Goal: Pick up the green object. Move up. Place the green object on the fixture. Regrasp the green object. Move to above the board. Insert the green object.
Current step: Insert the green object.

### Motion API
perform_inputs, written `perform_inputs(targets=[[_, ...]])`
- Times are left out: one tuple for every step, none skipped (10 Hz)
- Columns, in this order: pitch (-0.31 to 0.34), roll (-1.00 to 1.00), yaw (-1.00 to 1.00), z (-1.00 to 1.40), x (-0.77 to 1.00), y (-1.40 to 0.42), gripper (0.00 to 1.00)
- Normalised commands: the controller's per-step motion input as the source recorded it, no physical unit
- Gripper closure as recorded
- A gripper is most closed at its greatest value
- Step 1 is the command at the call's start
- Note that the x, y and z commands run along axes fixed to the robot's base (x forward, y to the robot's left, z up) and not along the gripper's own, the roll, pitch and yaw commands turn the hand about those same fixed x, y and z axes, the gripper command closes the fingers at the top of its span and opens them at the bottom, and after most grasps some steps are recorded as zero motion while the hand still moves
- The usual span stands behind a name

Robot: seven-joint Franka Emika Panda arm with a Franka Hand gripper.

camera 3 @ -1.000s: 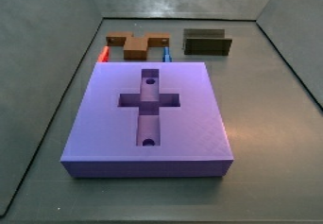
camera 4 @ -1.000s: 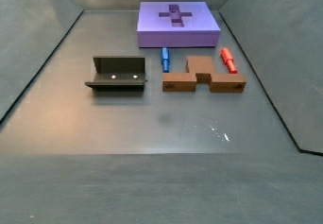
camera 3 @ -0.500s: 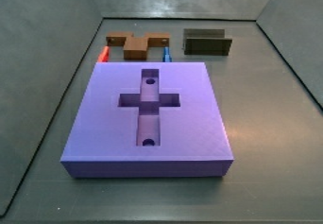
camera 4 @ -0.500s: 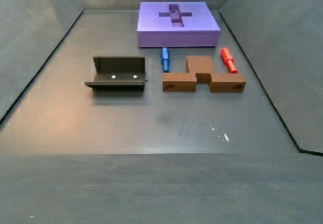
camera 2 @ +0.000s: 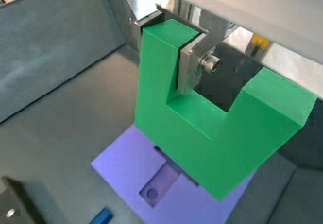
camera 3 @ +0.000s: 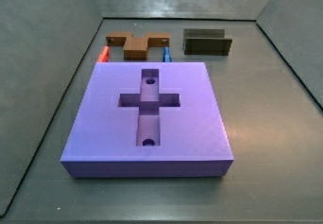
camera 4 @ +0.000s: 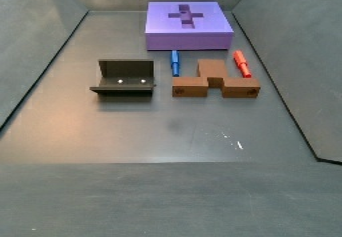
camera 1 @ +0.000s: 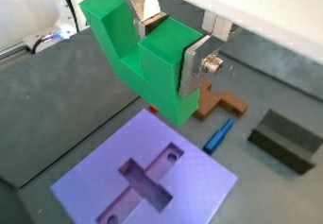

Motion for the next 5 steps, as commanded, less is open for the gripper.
perform_inputs(targets=[[-0.021,-0.50,0.00,0.00,0.32,-0.02,1.00],[-0.017,-0.50,0.01,0.00,0.38,0.00,1.00],[-0.043,-0.45,0.04,-0.15,0.41,-0.03,1.00],[-0.084,-0.27,0.05,-0.57,0.35,-0.04,1.00],[-0.031,-0.09,0.09,-0.96,0.11,-0.15,1.00]])
